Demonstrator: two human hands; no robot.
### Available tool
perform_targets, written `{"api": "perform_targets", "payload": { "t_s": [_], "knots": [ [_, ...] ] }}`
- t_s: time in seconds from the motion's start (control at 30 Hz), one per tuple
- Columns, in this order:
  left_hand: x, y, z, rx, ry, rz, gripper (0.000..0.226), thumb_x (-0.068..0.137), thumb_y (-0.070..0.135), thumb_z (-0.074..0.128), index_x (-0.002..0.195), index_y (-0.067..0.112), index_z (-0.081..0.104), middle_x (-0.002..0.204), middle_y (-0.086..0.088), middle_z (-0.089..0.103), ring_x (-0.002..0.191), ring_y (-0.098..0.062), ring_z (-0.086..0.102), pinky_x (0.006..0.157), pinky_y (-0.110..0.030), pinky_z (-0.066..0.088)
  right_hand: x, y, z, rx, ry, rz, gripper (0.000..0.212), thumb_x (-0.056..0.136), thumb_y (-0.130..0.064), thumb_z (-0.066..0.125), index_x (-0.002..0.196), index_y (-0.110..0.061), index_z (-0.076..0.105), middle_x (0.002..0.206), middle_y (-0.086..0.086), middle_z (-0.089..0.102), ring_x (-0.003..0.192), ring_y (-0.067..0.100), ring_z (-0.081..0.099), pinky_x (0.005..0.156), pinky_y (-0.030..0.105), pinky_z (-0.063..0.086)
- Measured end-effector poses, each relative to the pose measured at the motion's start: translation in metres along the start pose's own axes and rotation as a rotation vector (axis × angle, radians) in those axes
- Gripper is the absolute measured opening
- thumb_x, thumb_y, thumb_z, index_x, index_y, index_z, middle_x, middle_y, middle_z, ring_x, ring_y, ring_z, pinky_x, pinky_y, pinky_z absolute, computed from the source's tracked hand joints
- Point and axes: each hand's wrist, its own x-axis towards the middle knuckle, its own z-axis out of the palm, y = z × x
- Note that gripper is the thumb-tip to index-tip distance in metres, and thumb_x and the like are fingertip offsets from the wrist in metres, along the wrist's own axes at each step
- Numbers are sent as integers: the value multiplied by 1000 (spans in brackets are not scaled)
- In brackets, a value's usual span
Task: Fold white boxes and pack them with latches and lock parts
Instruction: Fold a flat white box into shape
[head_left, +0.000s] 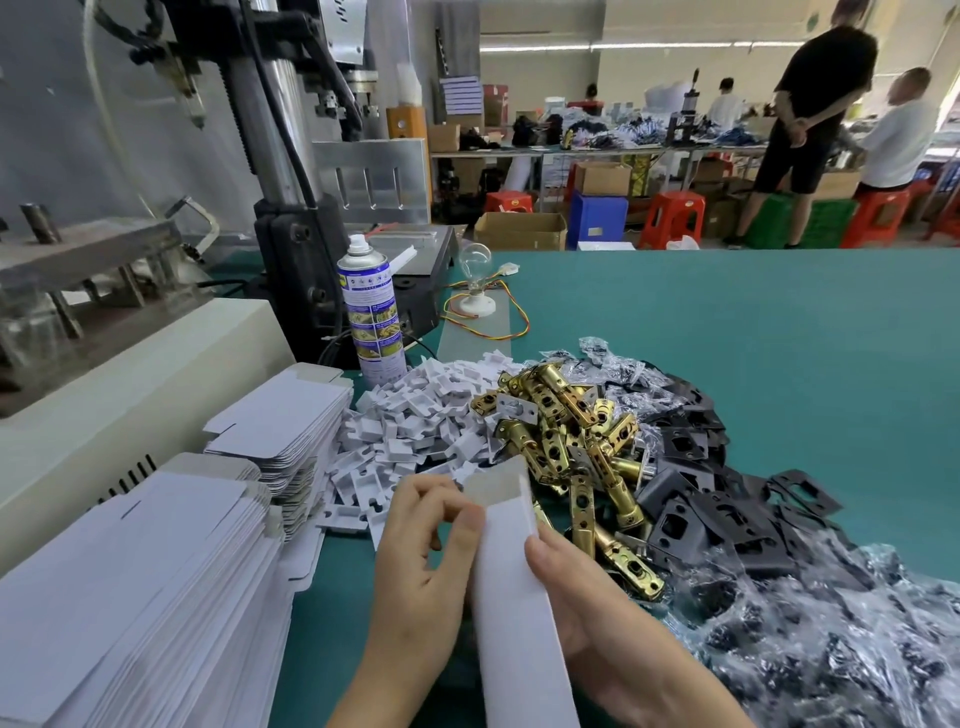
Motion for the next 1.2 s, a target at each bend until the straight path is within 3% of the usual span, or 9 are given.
{"api": "perform_targets", "payload": {
  "t_s": [0.03, 0.13, 0.2, 0.37, 0.57, 0.83, 0.93, 1.07, 1.2],
  "knots": [
    [1, 1, 0, -5, 2, -36, 14, 93, 51, 59, 96, 38, 64, 105, 14, 58, 103, -14, 60, 81, -15, 44, -1, 5, -1, -31, 32, -82, 84, 64, -47, 97, 135, -17, 64, 125, 20, 71, 101, 32, 73, 82, 43, 61],
    [2, 1, -1, -136, -69, -290, 36, 93, 56, 72, 123, 38, 63, 113, 25, 66, 109, -1, 64, 84, -16, 51, -6, 1, -2, -31, 126, -134, 76, 65, -46, 95, 131, -21, 68, 130, 18, 69, 110, 33, 72, 86, 43, 61],
    [4, 4, -3, -206, -185, -415, 43, 87, 60, 71, 124, 37, 69, 110, 25, 74, 105, -1, 70, 81, -18, 55, -4, -2, -3, 36, 168, -172, 73, 71, -41, 89, 135, -17, 64, 131, 18, 69, 114, 34, 71, 90, 43, 61],
    [4, 8, -9, -306, -397, -529, 31, 88, 52, 68, 113, 37, 79, 110, -1, 81, 95, -19, 79, 71, -24, 59, -4, -5, -5, -51, 297, -267, 63, 75, -36, 83, 132, -16, 63, 123, 17, 73, 109, 34, 73, 82, 40, 62],
    [4, 7, -11, -320, -423, -569, 26, 91, 47, 64, 111, 40, 79, 112, 2, 81, 101, -14, 78, 71, -23, 60, -2, -2, -9, -194, 345, -314, 27, 91, -26, 71, 118, -28, 73, 120, 15, 75, 106, 38, 73, 83, 46, 63],
    [1, 8, -4, -381, -376, -548, 25, 94, 37, 61, 110, 36, 80, 110, -5, 81, 101, -22, 79, 73, -26, 61, -2, -2, -7, -245, 397, -345, 25, 93, -21, 70, 114, -33, 74, 117, 10, 76, 103, 33, 75, 78, 42, 63],
    [1, 5, -3, -396, -353, -552, 26, 94, 36, 61, 110, 32, 81, 111, -6, 81, 103, -24, 79, 76, -28, 62, -3, -3, -7, -354, 467, -378, 22, 94, -19, 71, 106, -37, 76, 110, 3, 78, 98, 24, 76, 74, 33, 62],
    [0, 1, -1, -412, -296, -560, 25, 92, 36, 62, 107, 32, 82, 109, -6, 81, 101, -25, 79, 75, -30, 63, -2, -2, -12, -440, 551, -404, 8, 91, -19, 75, 96, -26, 75, 97, 3, 78, 91, 23, 74, 72, 32, 62],
    [0, 1, -2, -379, -275, -536, 25, 88, 40, 64, 105, 34, 82, 105, -5, 82, 97, -23, 79, 73, -28, 62, -3, -3, -12, -440, 519, -421, 11, 89, -16, 76, 86, -26, 74, 93, 7, 77, 83, 20, 73, 71, 33, 62]
  ]
}}
